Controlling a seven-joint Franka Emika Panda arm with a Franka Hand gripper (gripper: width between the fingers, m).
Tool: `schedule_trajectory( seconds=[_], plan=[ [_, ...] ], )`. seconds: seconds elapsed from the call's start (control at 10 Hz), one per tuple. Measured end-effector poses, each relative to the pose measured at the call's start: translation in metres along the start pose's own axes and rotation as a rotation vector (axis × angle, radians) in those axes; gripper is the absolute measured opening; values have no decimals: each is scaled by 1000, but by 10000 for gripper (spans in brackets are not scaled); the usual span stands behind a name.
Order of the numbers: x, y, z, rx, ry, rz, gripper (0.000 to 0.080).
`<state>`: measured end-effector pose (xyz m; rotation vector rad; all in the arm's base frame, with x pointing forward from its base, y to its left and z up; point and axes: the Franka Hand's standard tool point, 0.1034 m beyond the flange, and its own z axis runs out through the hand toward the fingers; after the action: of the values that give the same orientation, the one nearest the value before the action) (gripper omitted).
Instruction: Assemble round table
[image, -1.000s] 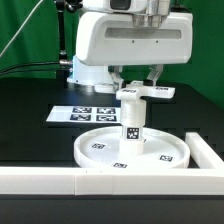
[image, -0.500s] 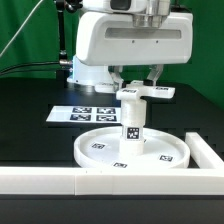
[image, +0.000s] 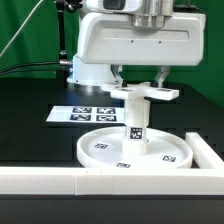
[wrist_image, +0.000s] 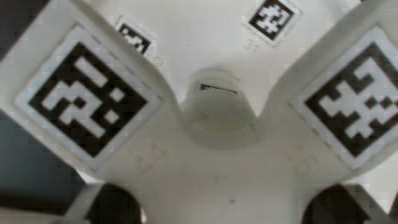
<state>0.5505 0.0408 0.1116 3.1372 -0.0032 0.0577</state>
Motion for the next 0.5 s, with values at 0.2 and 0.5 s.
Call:
schedule_trajectory(
  seconds=[0.2,0.5],
  plan=[
    [0,1,0,21,25,192,442],
    [2,1,1,58,40,487,442]
  ],
)
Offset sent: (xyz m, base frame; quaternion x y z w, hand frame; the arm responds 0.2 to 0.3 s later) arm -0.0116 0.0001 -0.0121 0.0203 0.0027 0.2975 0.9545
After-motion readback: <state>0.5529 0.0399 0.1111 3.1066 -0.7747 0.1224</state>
